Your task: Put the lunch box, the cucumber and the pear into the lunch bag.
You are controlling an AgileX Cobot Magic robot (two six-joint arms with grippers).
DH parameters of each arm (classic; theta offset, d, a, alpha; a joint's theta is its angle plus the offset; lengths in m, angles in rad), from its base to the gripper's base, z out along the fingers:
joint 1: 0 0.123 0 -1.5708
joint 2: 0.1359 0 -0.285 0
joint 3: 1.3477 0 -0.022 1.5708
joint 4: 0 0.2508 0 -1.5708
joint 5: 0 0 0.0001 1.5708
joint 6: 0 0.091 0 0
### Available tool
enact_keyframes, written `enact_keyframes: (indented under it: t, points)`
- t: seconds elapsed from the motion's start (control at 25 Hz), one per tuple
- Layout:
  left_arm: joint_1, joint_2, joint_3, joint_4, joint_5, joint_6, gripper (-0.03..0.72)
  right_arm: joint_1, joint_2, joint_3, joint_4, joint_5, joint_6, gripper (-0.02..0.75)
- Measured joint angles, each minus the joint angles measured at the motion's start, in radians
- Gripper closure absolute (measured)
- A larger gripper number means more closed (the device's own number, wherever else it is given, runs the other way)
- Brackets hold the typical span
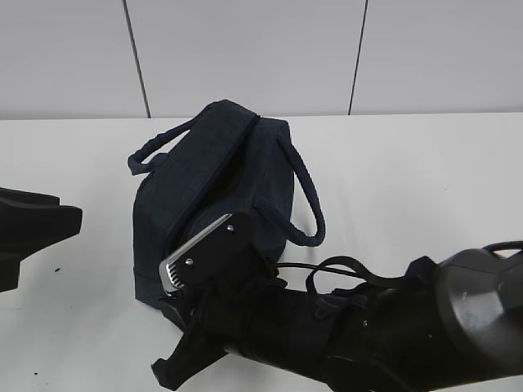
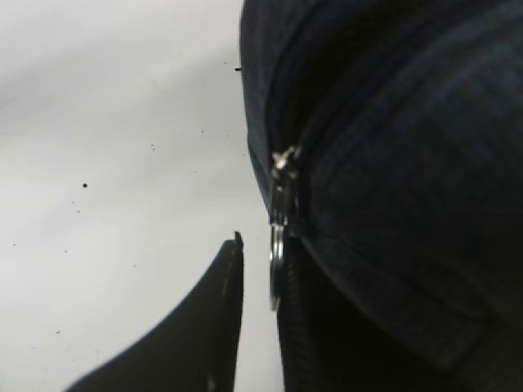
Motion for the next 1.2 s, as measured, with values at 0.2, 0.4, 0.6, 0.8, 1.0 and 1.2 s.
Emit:
enact_keyframes:
  t: [0.2,0.4,0.6,0.8,1.0,1.2]
  points:
    - [0.000,0.000,0.000,-0.001,0.000,0.000,0.460,0.000,0.000,0.000,0.020,0.000,0.000,0.714]
    - [0.000,0.000,0.000,-0.007,0.000,0.000,0.460,0.000,0.000,0.000,0.020,0.002,0.000,0.732]
    - [0.000,0.000,0.000,-0.023,0.000,0.000,0.460,0.000,-0.025,0.000,0.020,0.046,0.000,0.732]
    - [0.000,0.000,0.000,-0.081,-0.002,0.000,0.460,0.005,-0.090,0.000,0.020,0.148,0.000,0.732]
    - [0.000,0.000,0.000,-0.094,-0.008,0.000,0.460,0.004,-0.189,0.000,-0.017,0.257,0.000,0.733]
    - [0.000,0.002,0.000,-0.048,-0.006,0.000,0.460,0.004,-0.274,-0.040,-0.084,0.365,-0.006,0.732]
